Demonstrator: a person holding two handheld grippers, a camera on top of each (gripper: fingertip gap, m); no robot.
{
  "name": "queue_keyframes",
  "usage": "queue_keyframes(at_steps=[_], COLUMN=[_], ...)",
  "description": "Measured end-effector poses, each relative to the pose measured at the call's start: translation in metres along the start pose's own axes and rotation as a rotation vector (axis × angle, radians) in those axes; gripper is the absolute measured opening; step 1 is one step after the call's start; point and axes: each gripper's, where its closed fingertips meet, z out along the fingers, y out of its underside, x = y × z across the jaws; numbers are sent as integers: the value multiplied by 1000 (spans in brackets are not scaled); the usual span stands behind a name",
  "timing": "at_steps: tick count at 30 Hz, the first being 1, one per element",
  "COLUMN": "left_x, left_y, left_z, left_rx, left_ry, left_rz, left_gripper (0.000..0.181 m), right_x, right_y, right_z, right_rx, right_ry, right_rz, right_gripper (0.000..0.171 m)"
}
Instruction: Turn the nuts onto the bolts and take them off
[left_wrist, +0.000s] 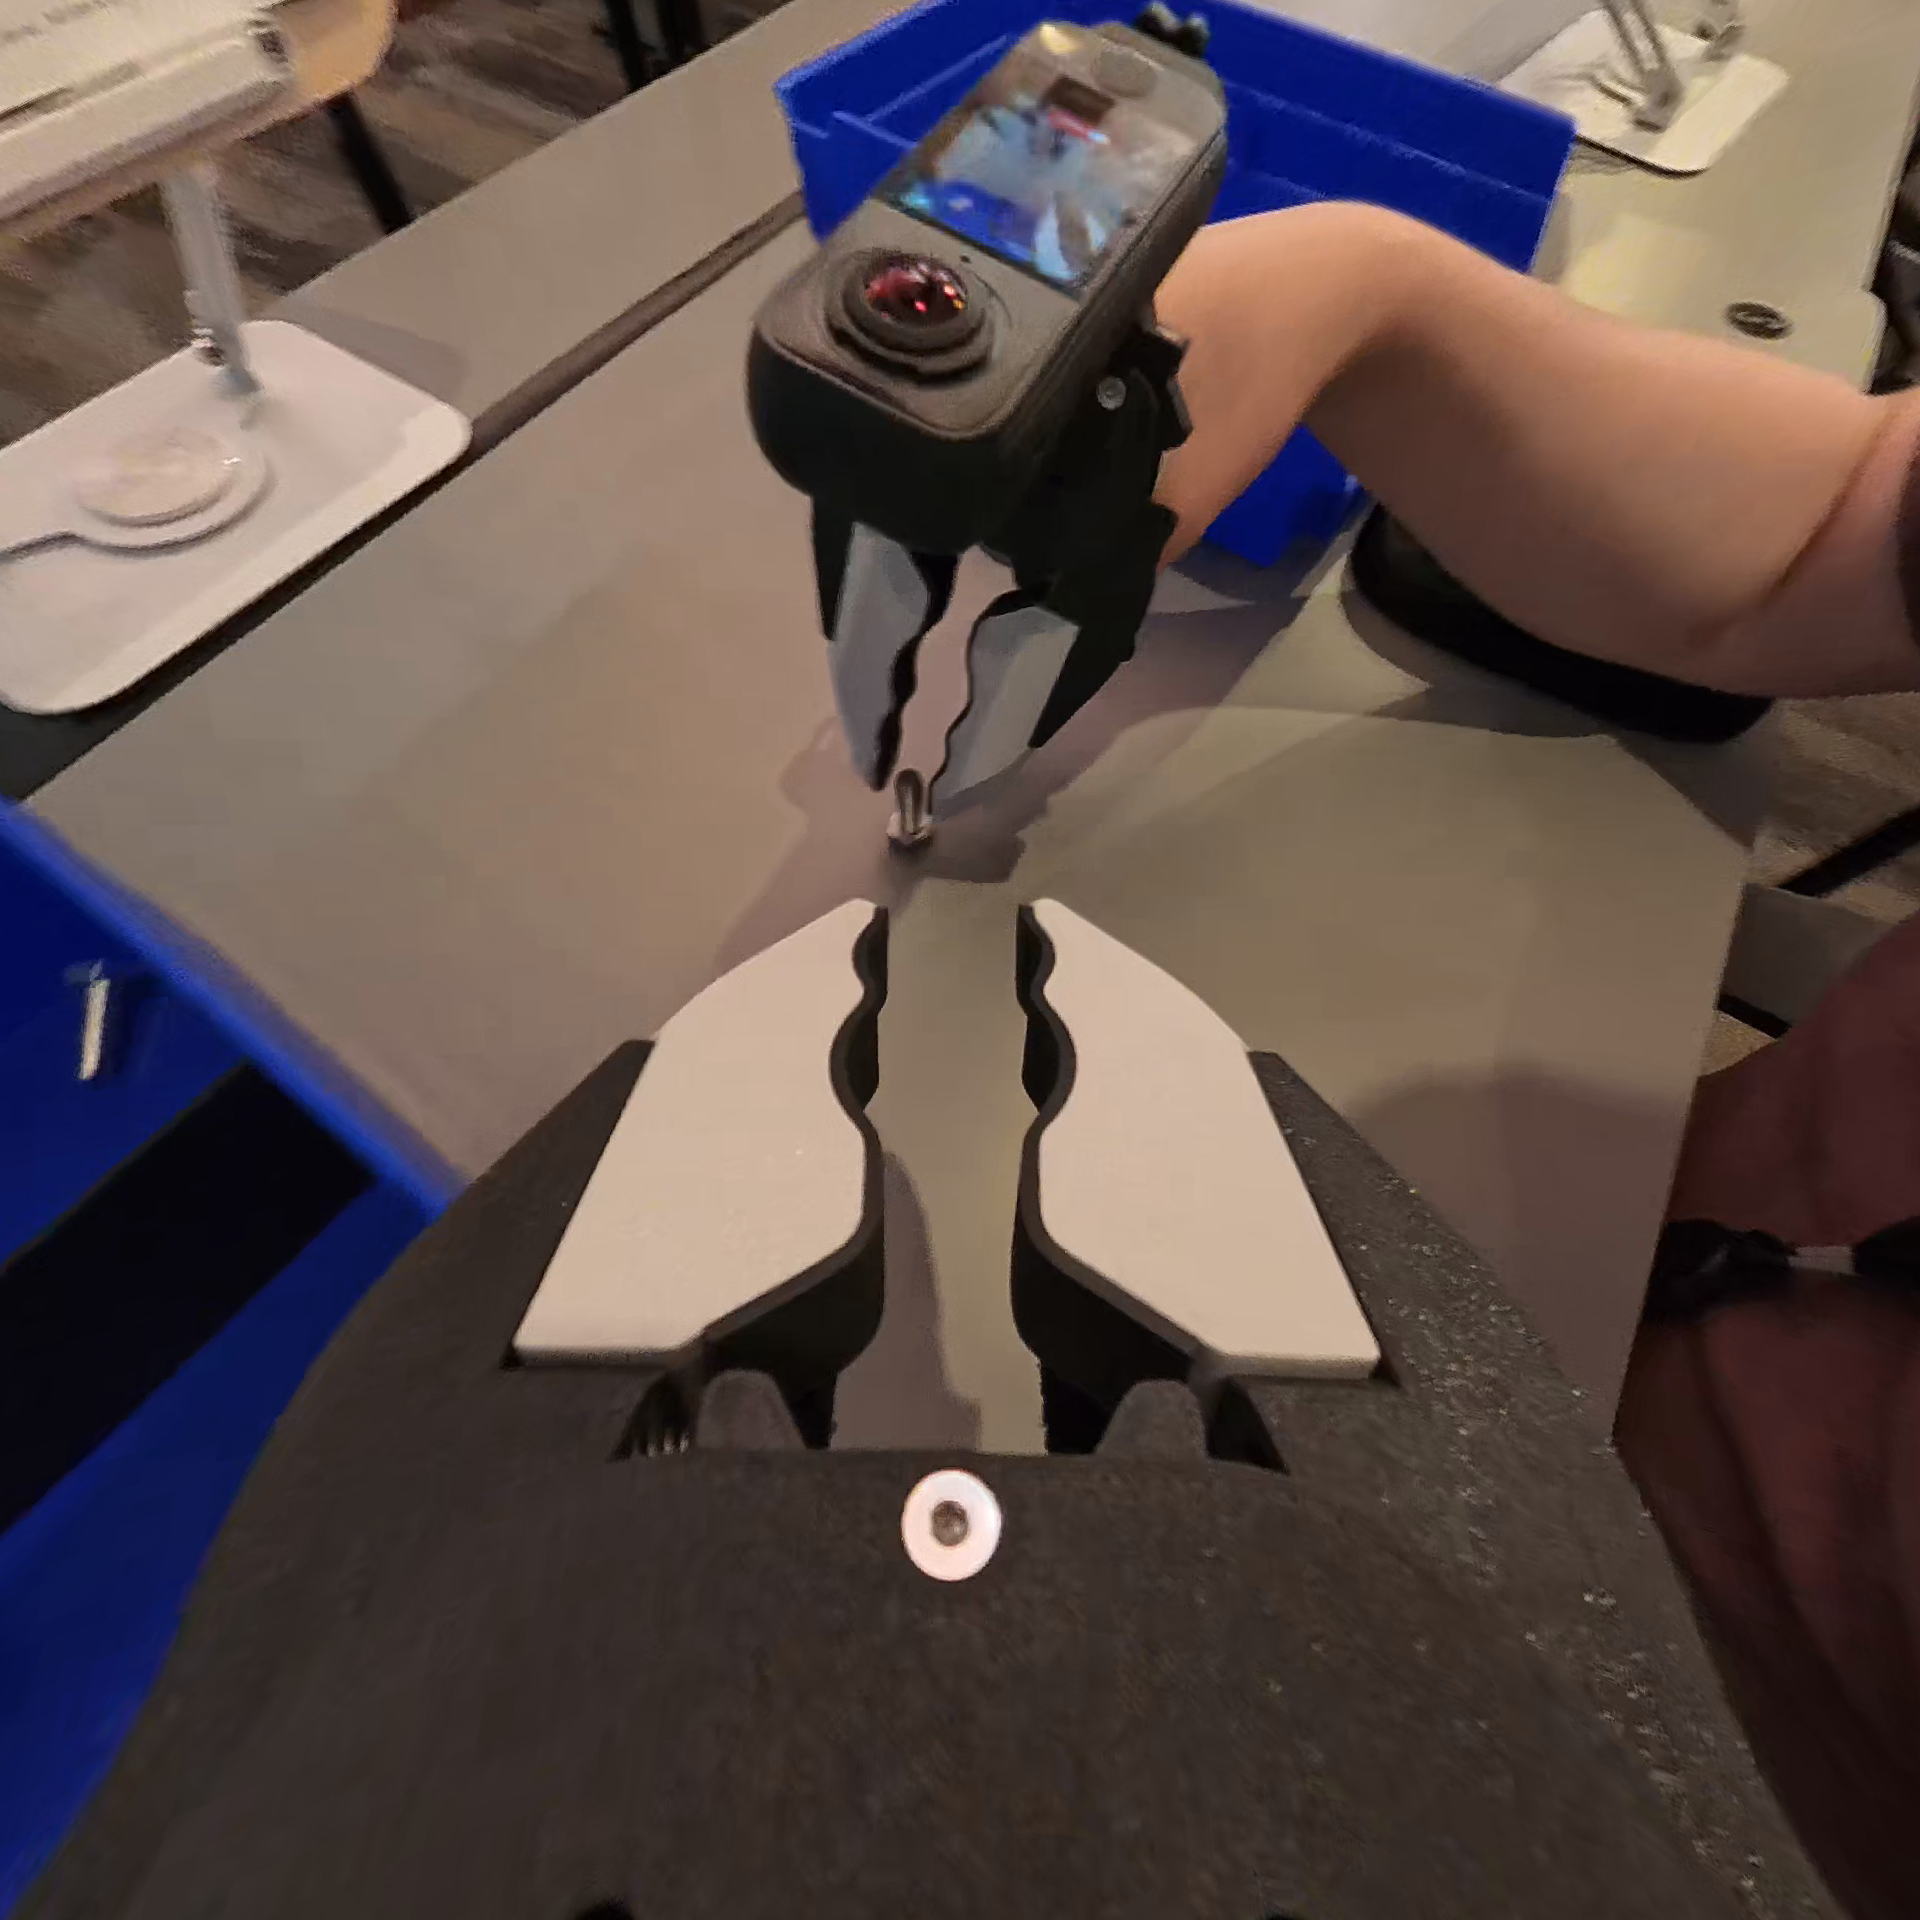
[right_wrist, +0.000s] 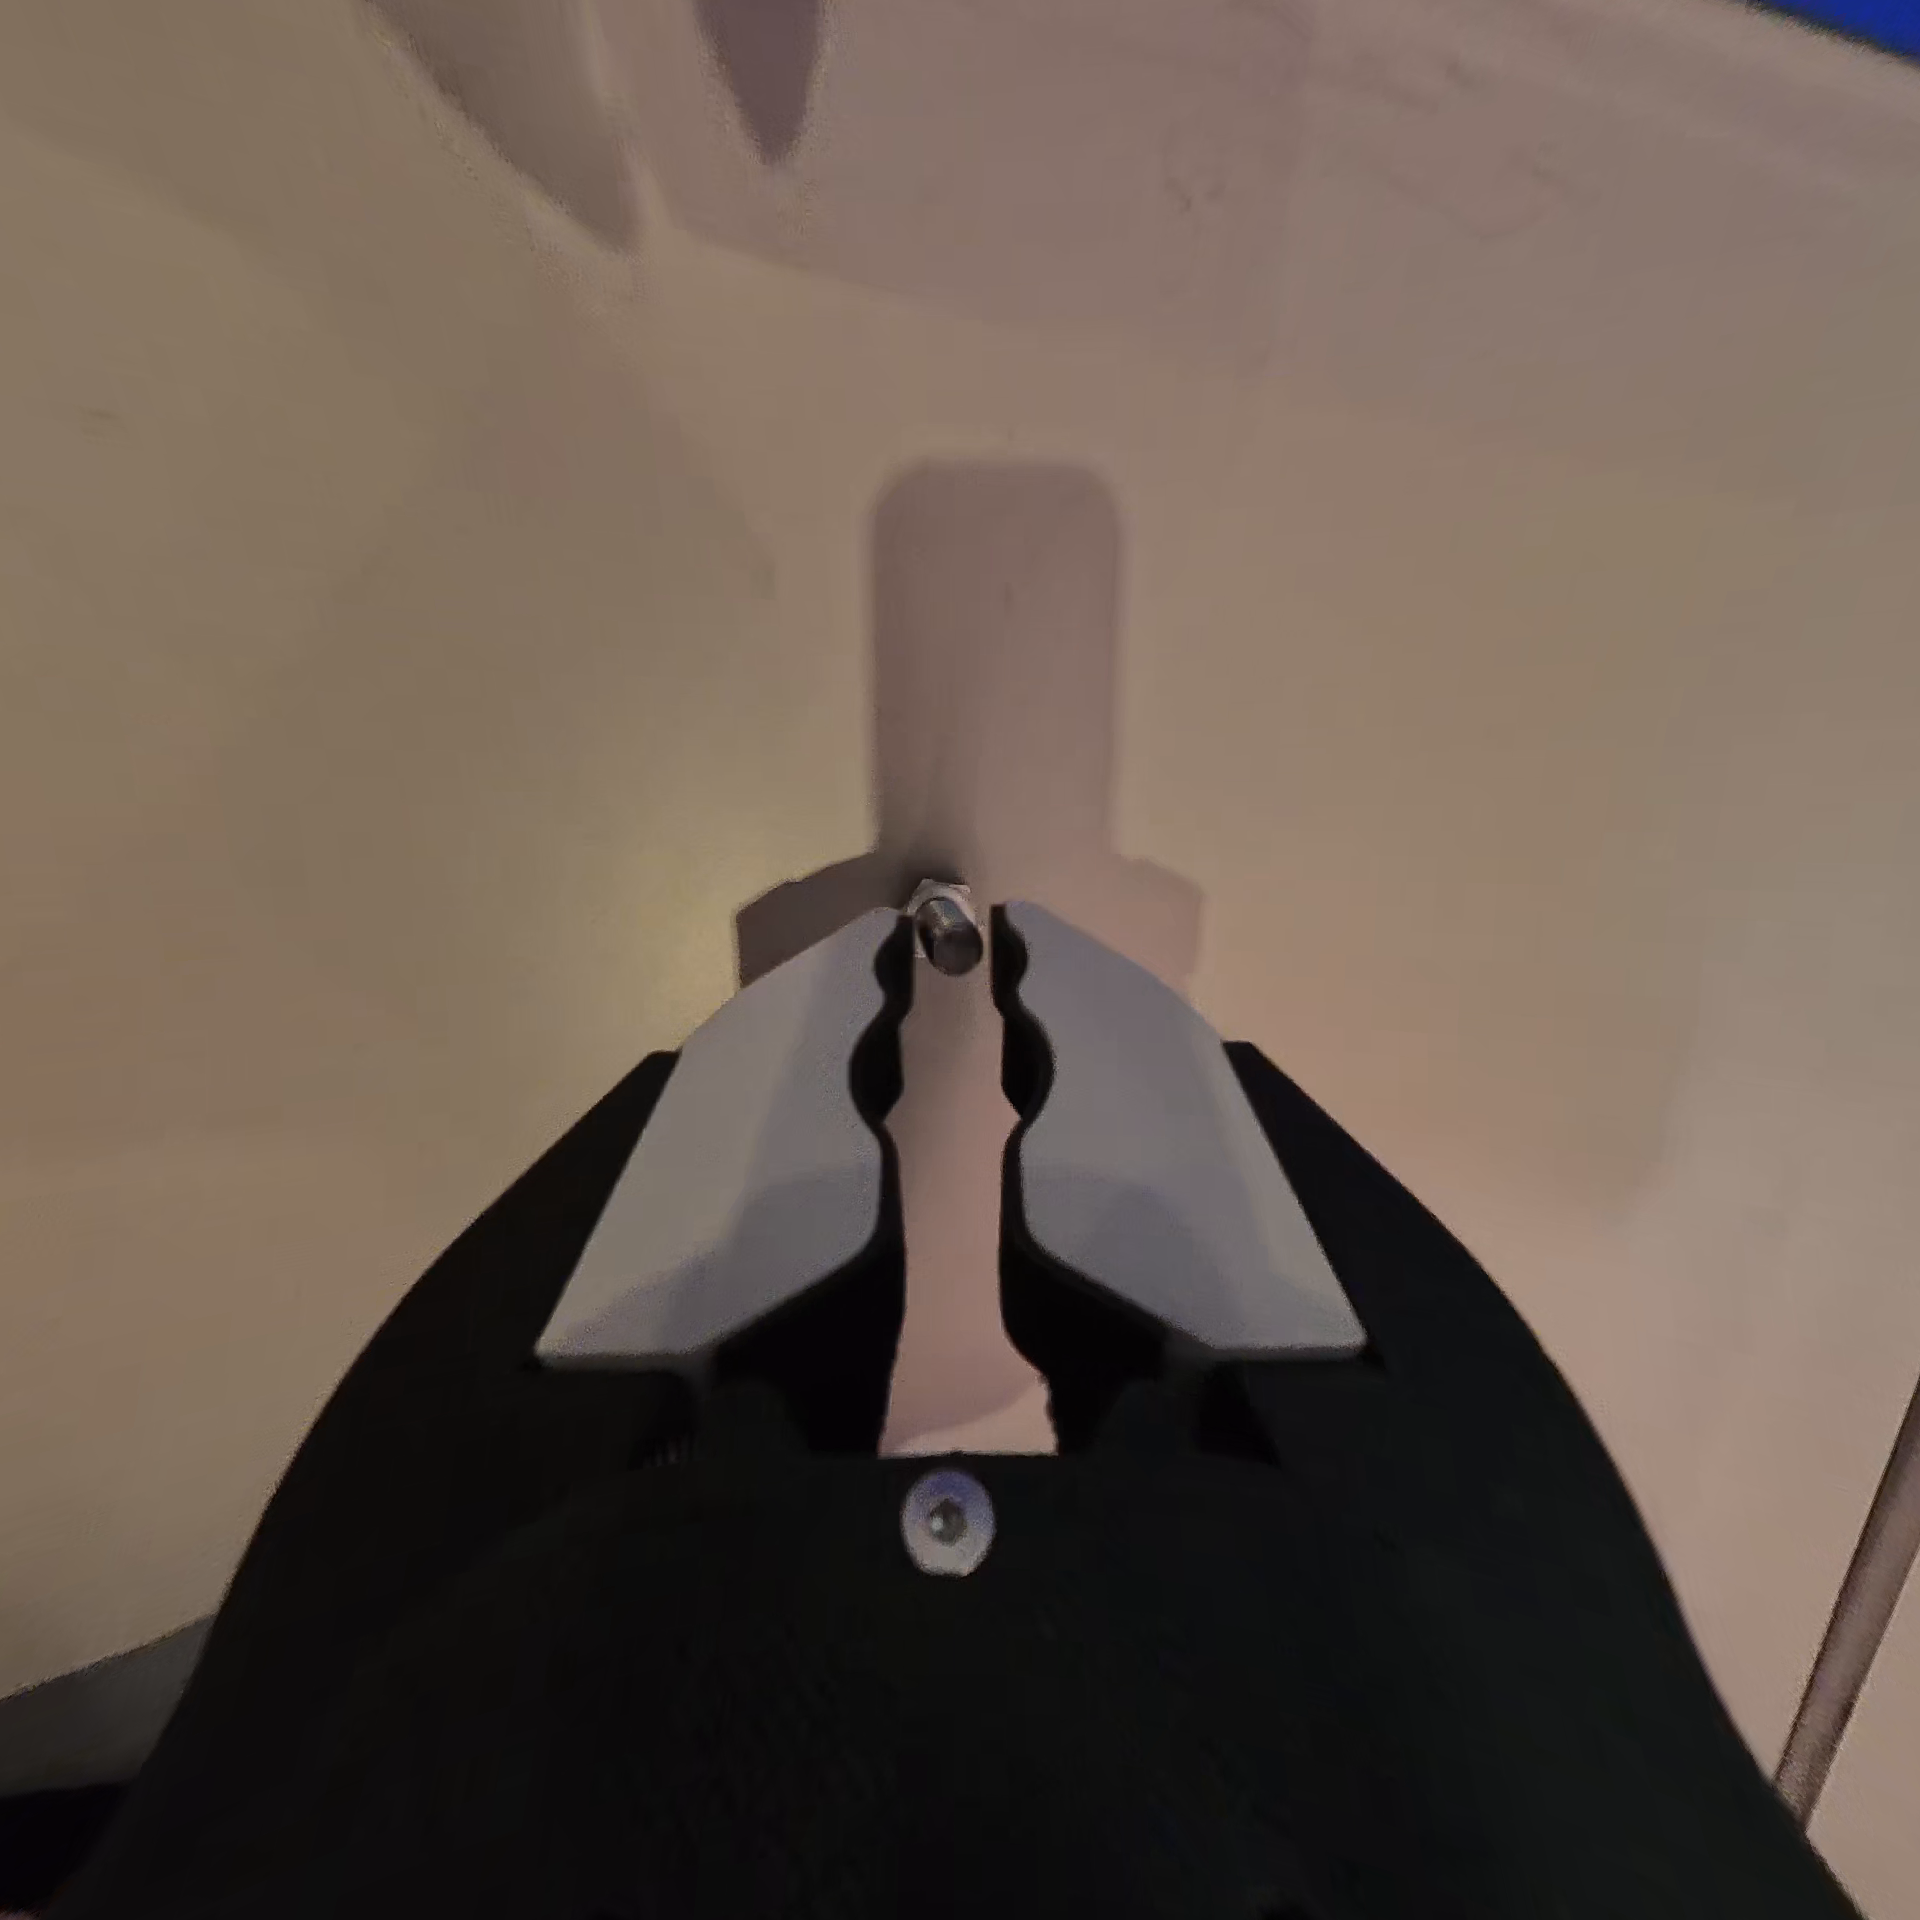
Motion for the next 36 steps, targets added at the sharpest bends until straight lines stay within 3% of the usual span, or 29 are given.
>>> queue_keyframes(at_steps=[4, 8, 12, 20, 27, 30, 34, 36], left_x=[-37, -57, -62, -52, -46, -48, -42, -20], left_y=[18, 41, 60, 88, 80, 72, 26, -5], left_z=[-34, -64, -69, -31, -17, -21, -39, -26], left_rx=[50, 78, 100, 21, 6, 45, 174, 209], left_ry=[-268, -388, -372, -349, -324, -347, -403, -326], left_rz=[-37, -119, -247, -310, -280, -286, -234, -148], left_gripper=[25, 31, 39, 40, 51, 48, 47, 48], right_x=[0, 7, 15, 27, 31, 30, 25, 19], right_y=[-1, -6, -14, -11, -14, -16, -24, -29], right_z=[4, -15, -53, -115, -133, -142, -159, -166], right_rx=[4, 66, 178, 309, 415, 486, 608, 647], right_ry=[-15, 2, 31, 129, 90, 34, -79, -123], right_rz=[25, 58, 109, 185, 260, 310, 372, 361], right_gripper=[11, 11, 11, 11, 10, 10, 10, 10])
